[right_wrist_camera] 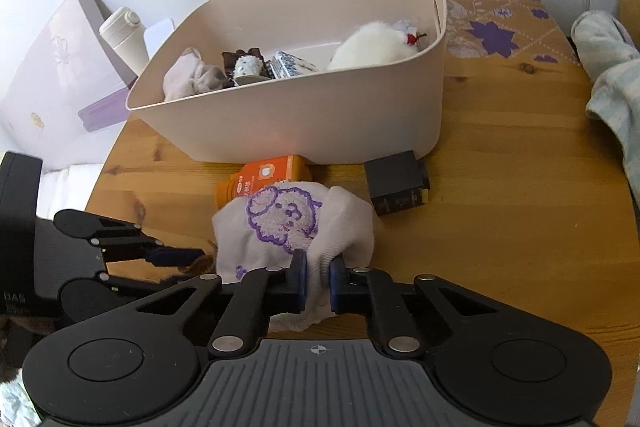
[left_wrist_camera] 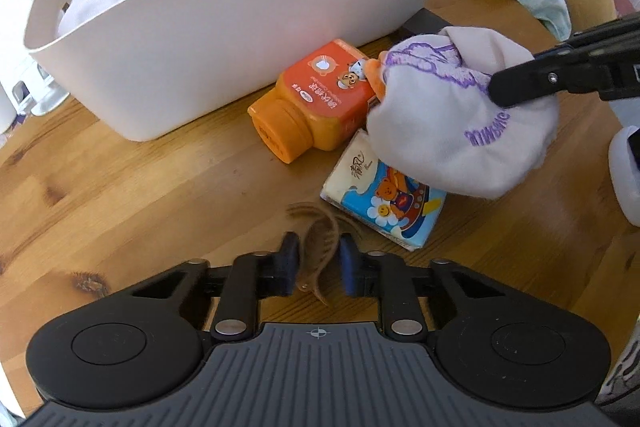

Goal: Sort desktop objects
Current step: 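Grasp the brown claw clip with the left gripper while the right grasps the purple-printed cloth, then carry the claw clip with the left gripper to the basket while the right carries the cloth there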

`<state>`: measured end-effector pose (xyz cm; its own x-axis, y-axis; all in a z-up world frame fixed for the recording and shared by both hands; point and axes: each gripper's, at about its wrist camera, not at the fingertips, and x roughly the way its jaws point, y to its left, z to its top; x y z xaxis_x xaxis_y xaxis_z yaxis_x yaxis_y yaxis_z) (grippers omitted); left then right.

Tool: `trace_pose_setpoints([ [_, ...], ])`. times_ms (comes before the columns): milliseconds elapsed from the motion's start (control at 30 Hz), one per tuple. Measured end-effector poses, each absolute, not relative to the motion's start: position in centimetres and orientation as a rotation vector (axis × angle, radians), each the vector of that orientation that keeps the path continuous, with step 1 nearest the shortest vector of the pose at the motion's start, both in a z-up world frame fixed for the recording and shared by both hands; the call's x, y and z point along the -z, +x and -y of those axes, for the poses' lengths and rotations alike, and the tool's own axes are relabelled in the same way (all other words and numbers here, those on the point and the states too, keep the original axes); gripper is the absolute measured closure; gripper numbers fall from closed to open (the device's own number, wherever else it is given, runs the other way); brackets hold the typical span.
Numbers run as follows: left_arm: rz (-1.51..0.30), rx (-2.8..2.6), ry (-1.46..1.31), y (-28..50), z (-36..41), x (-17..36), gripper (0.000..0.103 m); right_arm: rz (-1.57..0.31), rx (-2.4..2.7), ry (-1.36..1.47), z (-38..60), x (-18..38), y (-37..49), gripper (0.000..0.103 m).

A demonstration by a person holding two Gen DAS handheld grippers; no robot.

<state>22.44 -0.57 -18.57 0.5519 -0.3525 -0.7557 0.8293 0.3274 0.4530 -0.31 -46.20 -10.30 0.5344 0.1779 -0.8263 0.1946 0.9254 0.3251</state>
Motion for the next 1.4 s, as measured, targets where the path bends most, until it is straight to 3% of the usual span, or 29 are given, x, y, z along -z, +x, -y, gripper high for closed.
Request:
trace_pose_setpoints([
  [933, -0.537, 0.884, 0.735, 18.3, -2.2, 13.5, 0.083, -0.942, -0.051, 0.366, 48.1, 4.4, -3.7, 0.096],
  [1400, -0.392, 0.892, 0.668, 17.7, -2.9, 6.7, 0.083, -0.777, -0.067, 0.345, 49.9, -1.3, -2.4, 0.096],
])
